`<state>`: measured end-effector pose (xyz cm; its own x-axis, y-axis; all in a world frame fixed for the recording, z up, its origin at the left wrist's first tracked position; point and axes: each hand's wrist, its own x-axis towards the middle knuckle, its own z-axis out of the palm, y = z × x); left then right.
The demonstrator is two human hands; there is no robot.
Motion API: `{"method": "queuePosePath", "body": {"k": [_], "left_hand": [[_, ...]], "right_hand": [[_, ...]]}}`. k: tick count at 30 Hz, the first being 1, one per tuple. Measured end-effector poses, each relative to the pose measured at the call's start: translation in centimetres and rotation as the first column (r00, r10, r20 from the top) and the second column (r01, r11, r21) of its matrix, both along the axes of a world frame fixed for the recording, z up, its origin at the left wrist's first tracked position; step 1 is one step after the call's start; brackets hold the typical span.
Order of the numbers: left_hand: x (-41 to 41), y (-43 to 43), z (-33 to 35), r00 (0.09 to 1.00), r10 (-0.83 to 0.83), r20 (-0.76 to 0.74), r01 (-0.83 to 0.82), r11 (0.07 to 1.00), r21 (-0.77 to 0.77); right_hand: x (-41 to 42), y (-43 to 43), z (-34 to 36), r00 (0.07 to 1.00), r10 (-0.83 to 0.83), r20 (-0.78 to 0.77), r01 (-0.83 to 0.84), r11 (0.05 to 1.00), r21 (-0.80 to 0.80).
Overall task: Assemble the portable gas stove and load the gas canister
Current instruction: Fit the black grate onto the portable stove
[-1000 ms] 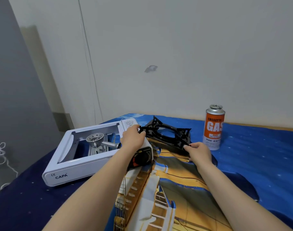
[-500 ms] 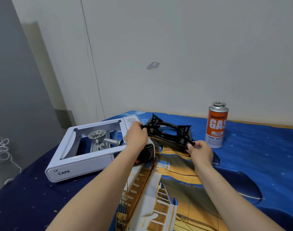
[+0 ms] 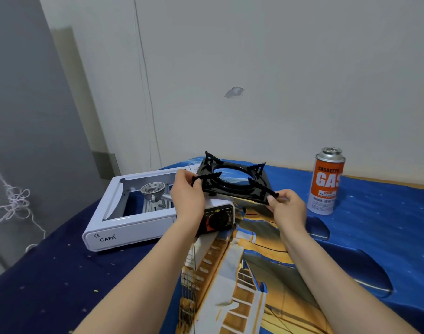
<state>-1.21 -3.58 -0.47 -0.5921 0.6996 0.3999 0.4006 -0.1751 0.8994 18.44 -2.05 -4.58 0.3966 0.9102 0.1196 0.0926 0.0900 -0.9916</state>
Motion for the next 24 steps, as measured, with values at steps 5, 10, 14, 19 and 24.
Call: {"method": "queuePosePath", "body": {"k": [5,10,14,19,24], "left_hand": [[-2.1,-1.5,0.2,0.997,0.047,0.065,-0.052,0.996,0.068],[-3.9,-2.8,0.1,0.989,0.102,0.104,-0.112,0.989,0.1],[-5.8,-3.6,-0.5,0.977,0.167,0.13,-0.179,0.98,0.09],[-7.9,-4.4,-1.0,0.969,0.203,0.141,-0.217,0.972,0.092],[-9.5,-5.4,-1.2,0.965,0.22,0.145,-0.236,0.966,0.104]], "right_hand": [[-2.0,-0.2,0.9,0.998,0.035,0.051,-0.036,0.999,0.03],[-4.2,-0.7,1.3,0.995,0.056,0.08,-0.06,0.997,0.049],[-6.1,-1.1,1.7,0.986,0.071,0.149,-0.083,0.994,0.075],[-8.5,-1.3,2.1,0.977,0.088,0.194,-0.112,0.987,0.115],[-10.0,-1.5,2.0,0.961,0.112,0.253,-0.154,0.976,0.153]]}}
